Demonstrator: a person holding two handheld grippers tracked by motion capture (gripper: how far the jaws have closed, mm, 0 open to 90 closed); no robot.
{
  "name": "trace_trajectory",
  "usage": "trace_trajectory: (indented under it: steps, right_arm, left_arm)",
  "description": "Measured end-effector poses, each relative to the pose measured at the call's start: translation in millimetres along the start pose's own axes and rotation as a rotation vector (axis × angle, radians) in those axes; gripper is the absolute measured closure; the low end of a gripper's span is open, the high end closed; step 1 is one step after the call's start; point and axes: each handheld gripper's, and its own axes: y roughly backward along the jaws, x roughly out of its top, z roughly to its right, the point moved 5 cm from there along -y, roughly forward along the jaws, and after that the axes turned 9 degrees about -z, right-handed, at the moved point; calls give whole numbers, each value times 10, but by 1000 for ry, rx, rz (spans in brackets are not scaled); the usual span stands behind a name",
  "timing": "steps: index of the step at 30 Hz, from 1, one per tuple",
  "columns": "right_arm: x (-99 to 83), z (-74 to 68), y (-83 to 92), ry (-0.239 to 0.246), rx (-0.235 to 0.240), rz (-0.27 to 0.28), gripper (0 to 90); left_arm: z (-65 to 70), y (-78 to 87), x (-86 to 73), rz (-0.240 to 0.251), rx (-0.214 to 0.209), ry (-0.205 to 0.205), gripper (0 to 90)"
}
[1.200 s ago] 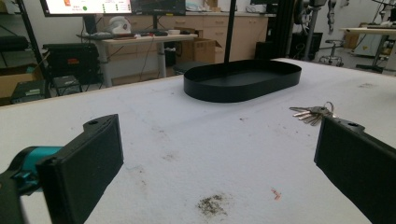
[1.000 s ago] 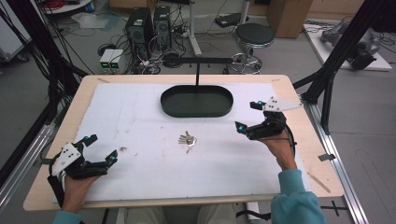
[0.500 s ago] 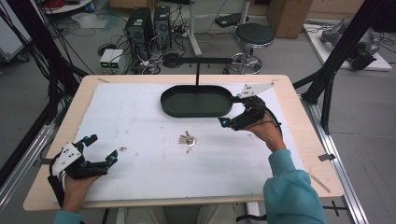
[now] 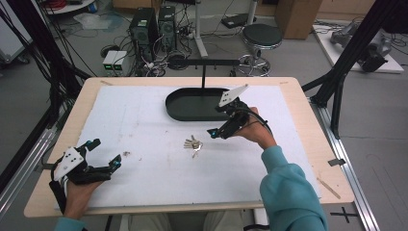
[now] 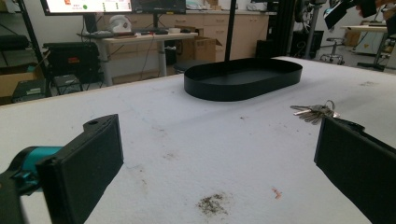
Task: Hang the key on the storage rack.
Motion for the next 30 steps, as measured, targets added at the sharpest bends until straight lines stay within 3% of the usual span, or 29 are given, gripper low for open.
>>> trace_trajectory:
  steps: [5,8,14,19,30]
  right_arm:
    - [0,-29,-170,28,40,-64,5]
    - [-30,-56,-298,37,66,-130,5]
    - [-30,-79,-423,47,91,-163,5]
    - [-68,-89,-558,67,108,-229,5]
    - [-102,-95,-700,90,145,-281,61]
  left_arm:
    - [-1,0,0,0,-1,0,17]
    - [-1,0,0,0,-2,0,17]
    - [-2,0,-1,0,-4,2,17]
    - [-1,0,-1,0,-3,2,17]
    - [-3,0,0,1,-5,5,17]
